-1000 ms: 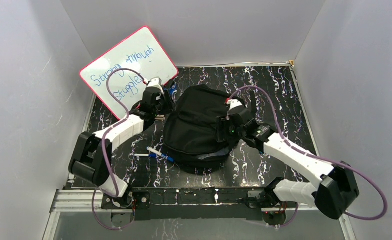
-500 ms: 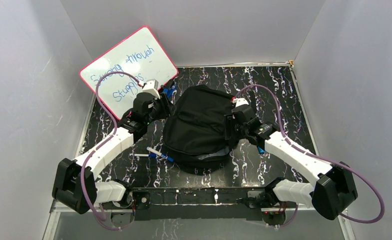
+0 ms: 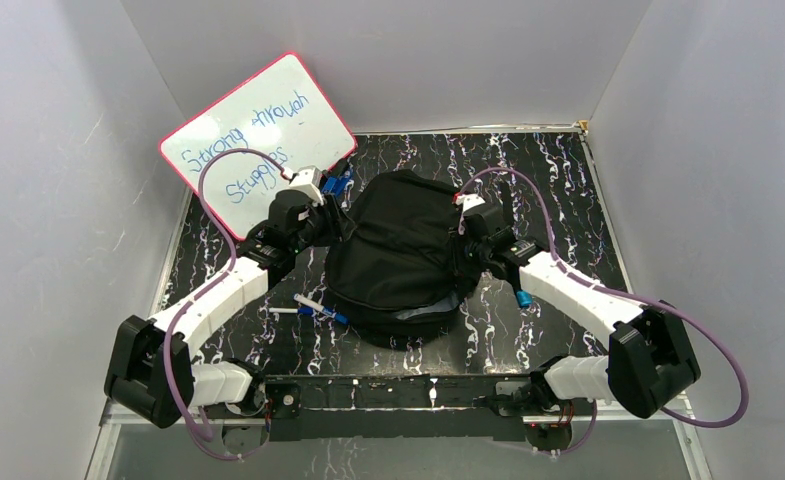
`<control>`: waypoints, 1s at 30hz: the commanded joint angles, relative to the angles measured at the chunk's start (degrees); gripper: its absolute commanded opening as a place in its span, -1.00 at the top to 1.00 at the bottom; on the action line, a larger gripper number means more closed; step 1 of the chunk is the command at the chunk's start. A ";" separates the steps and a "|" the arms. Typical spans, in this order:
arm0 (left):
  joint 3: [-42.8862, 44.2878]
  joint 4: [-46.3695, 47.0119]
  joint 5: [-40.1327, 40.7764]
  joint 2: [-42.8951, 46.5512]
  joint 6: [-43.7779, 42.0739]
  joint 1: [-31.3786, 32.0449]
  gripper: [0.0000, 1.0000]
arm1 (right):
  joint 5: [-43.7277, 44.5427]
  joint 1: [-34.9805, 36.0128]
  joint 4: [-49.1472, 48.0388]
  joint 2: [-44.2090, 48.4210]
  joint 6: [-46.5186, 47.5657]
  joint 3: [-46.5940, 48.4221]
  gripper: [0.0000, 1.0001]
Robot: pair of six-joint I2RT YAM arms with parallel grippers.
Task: Pack the student bag
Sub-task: Adjust the student bag at the center of the board.
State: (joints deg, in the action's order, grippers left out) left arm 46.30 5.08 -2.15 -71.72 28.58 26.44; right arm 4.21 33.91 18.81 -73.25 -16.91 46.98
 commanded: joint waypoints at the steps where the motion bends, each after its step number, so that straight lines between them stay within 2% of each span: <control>1: 1.23 0.54 -2.84 0.26 -0.75 0.15 0.12 | -3.23 -0.37 -3.56 1.44 1.14 -0.02 0.54; 7: 7.09 1.60 -5.84 -5.90 -2.86 3.03 0.13 | -6.17 -0.42 -2.18 5.20 1.42 -2.01 1.00; 11: 13.07 2.18 -6.50 -13.48 -4.78 9.85 0.13 | -7.86 -0.41 -2.02 8.26 1.28 -3.22 1.00; 15: 17.71 4.50 -9.67 -21.62 -3.73 13.59 0.13 | -11.45 -0.42 -2.19 11.07 1.24 -3.56 1.00; 22: 20.74 8.39 -13.37 -31.91 -2.01 16.19 0.14 | -22.24 -0.37 -1.65 14.20 2.07 -2.99 1.00; 30: 26.73 8.20 -15.35 -40.09 -2.39 17.33 0.14 | -30.69 -0.19 -1.01 14.46 3.87 -3.00 1.00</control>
State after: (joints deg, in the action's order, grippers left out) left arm 70.06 13.52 -15.03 -108.71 26.22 42.68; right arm -17.39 33.39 19.53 -60.34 -14.31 43.27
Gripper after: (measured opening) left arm 0.434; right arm 0.014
